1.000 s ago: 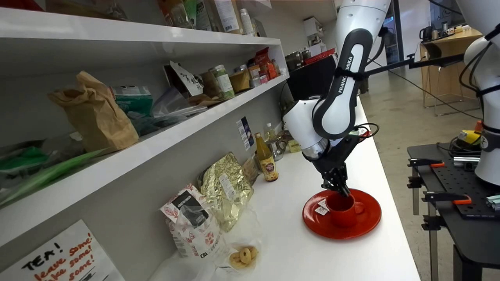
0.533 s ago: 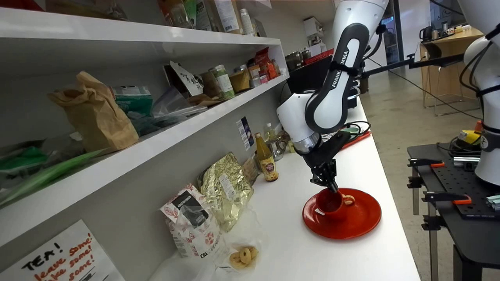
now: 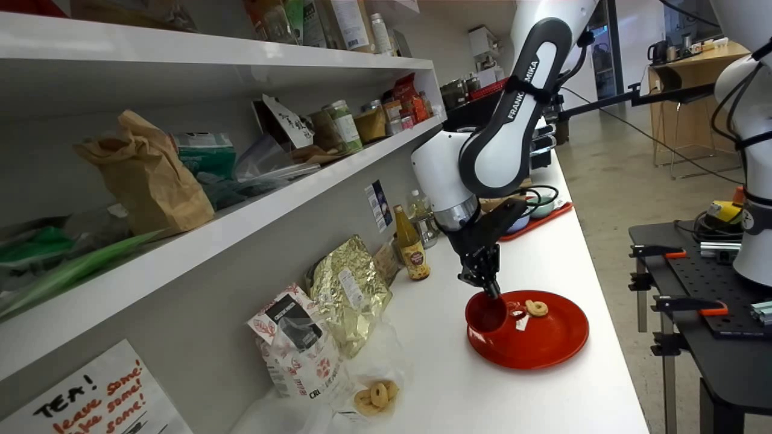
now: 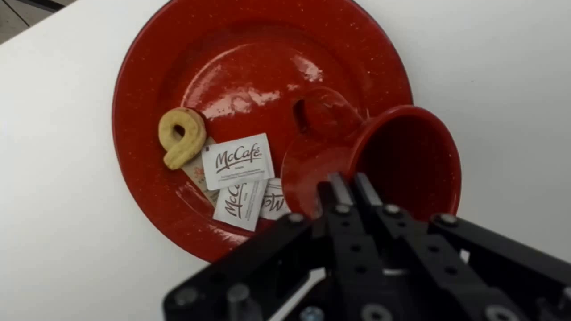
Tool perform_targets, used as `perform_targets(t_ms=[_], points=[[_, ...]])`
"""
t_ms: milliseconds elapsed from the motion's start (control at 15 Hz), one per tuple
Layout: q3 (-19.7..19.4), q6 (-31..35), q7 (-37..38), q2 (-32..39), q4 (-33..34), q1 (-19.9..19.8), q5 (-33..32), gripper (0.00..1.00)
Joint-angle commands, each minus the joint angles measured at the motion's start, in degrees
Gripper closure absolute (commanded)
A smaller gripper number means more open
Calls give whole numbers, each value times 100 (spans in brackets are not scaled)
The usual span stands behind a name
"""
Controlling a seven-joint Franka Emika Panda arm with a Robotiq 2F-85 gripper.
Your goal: Take the red cup off of the plate
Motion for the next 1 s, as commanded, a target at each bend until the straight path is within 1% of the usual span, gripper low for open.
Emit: perform_targets(t_ms=[0, 133, 467, 933], points=[[155, 74, -53, 19, 202, 114, 153, 98], [280, 105, -78, 73, 267, 148, 335, 98], [594, 231, -202, 258, 379, 102, 1334, 98], [702, 271, -159, 549, 446, 72, 2343, 98]])
